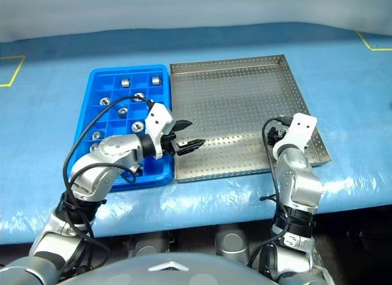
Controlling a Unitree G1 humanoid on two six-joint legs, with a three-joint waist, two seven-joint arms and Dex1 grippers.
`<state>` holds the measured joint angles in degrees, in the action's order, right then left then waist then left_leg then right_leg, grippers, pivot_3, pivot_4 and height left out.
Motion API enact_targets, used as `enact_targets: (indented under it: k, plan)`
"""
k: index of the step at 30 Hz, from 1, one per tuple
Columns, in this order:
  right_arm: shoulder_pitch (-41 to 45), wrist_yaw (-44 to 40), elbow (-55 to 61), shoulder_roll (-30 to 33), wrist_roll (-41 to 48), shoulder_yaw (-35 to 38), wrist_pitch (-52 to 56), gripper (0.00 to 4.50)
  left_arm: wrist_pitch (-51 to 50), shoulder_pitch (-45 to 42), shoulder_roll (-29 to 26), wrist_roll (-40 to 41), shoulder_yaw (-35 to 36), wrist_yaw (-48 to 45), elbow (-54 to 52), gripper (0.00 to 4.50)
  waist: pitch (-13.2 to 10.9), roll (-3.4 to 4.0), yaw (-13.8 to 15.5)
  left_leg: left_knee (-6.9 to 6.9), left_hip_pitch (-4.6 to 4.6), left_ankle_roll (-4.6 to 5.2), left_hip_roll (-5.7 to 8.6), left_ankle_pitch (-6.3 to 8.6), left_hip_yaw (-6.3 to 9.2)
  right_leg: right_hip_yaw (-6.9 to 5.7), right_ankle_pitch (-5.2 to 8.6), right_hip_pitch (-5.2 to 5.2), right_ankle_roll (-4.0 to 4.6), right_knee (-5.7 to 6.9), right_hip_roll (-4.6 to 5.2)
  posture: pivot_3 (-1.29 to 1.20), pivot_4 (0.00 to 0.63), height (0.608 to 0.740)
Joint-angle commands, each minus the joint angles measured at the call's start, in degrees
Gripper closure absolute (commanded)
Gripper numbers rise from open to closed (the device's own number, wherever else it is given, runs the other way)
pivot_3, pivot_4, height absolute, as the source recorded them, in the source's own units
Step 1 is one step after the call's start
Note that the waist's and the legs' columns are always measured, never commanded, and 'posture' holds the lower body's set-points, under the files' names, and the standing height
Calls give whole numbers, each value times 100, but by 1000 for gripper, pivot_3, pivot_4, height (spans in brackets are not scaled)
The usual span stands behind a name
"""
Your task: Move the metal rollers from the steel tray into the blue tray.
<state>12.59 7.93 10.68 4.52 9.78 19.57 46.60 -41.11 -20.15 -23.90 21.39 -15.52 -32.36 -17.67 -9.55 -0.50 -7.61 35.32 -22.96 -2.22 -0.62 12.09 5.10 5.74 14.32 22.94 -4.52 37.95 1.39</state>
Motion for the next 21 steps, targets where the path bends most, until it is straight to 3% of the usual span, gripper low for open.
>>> enact_targets:
  k: [1, 3, 8, 12, 18, 21]
  plan:
    - [59, -36, 296, -52, 129, -4, -29, 1808, 0, -16, 6, 36, 298, 42, -149, 659, 0, 0, -2, 0, 0, 0, 0, 0, 0, 0, 0, 0, 0, 0, 0, -111, 150, 740]
    - [37, -103, 462, -55, 159, -105, 27, 2411, -23, -29, 22, 23, 375, 73, -113, 659, 0, 1, -1, 0, 0, 0, 0, 0, 0, 0, 0, 0, 0, 1, 0, -111, 150, 740]
    - [65, -210, 848, -70, 269, -334, 85, 2411, 16, -68, 43, -6, 604, 142, -49, 659, 0, 1, 1, 0, 0, 0, 0, 0, 0, 0, 0, 0, -1, 0, 0, -110, 150, 740]
    - [182, -772, 1466, -71, 699, -884, 354, 2411, 62, -175, 4, 71, 1235, 337, 17, 659, -2, 4, -19, 0, 0, 0, -2, 0, 0, 0, 1, 1, -1, 1, -1, -103, 150, 740]
    - [443, -1546, 2055, -434, 1424, -2419, 933, 2411, 109, -486, -285, -71, 2754, 1174, 419, 659, -2, 4, -19, -1, 7, 0, -21, 0, 7, -4, 7, 2, -12, 8, -21, -70, 150, 740]
    - [539, -1624, 1796, -633, 1404, -2961, 947, 2411, 66, -352, -562, -138, 2889, 1130, 361, 659, -2, 3, 26, -7, 3, 0, -22, 0, 12, -10, 5, 3, -4, 2, -20, -56, 150, 740]
